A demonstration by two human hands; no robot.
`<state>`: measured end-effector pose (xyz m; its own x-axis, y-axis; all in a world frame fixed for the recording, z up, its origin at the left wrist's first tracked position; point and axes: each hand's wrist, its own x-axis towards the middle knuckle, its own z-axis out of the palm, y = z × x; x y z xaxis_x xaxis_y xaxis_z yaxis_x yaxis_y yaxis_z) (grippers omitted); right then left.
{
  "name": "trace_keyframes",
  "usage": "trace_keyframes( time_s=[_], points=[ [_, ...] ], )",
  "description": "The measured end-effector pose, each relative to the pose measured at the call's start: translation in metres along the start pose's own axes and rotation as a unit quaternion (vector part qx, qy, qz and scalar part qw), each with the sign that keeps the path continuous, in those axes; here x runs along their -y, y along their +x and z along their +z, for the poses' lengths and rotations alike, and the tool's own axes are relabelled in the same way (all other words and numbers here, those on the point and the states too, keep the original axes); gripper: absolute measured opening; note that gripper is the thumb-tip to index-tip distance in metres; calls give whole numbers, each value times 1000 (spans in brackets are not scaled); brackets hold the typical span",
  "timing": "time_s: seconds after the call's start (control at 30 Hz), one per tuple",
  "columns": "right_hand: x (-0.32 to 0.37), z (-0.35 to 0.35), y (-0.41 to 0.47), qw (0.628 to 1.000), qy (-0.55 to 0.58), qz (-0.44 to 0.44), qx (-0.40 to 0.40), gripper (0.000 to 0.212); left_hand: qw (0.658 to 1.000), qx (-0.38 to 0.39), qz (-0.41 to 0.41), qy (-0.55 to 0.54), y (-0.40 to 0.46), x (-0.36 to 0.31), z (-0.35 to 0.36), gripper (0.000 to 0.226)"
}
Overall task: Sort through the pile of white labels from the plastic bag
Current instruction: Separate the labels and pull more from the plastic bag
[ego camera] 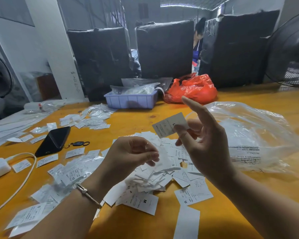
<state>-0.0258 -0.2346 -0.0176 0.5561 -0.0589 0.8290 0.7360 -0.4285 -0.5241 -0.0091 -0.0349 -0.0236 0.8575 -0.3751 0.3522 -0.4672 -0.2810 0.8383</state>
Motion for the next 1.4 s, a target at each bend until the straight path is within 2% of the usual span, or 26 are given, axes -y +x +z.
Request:
trace_keyframes(
  time_s=[0.1, 0.23, 0.5, 0.6, 0.73, 0.93, 1.13, 1.2, 1.23, 1.3, 1.4],
  points=[
    [4, 2, 0, 999, 7, -36, -7, 40, 1000, -2, 18, 11, -1, -1, 0, 22],
    [4, 1, -1, 999, 0, -41, 10, 27, 999, -7, 36, 34, -1, -1, 0, 24],
    [1, 3, -2, 998, -35, -34, 31, 16, 997, -4, 54, 48, -2, -2, -1, 22],
    [2, 1, 0, 998, -37, -50, 17, 12, 998, -12, 48, 42, -2, -3, -2, 22],
    [4, -2, 4, 999, -12, -50, -10, 22, 999, -19, 34, 25, -2, -3, -4, 23],
    [-3, -1, 2, 1000, -22, -14, 12, 13, 999, -20, 31, 0, -2, -5, -6, 26],
    [-1, -4, 3, 1000, 12, -19, -13, 27, 1000, -15, 20, -3, -3, -6, -5, 25],
    [-2, -6, 4, 999, -16, -21, -22, 40, 999, -25, 16, -22, -3, -9, -4, 29],
    [-3, -7, 5, 999, -41, -23, -20, 39, 999, -33, 15, -30, -3, -10, -4, 31],
    [-5, -7, 5, 998, -57, -9, 22, 30, 997, -47, 19, -49, -2, -12, -4, 32],
    [-3, -4, 4, 985, 15, 56, 163, 14, 995, -50, 31, -75, -3, -15, -4, 32]
  ],
)
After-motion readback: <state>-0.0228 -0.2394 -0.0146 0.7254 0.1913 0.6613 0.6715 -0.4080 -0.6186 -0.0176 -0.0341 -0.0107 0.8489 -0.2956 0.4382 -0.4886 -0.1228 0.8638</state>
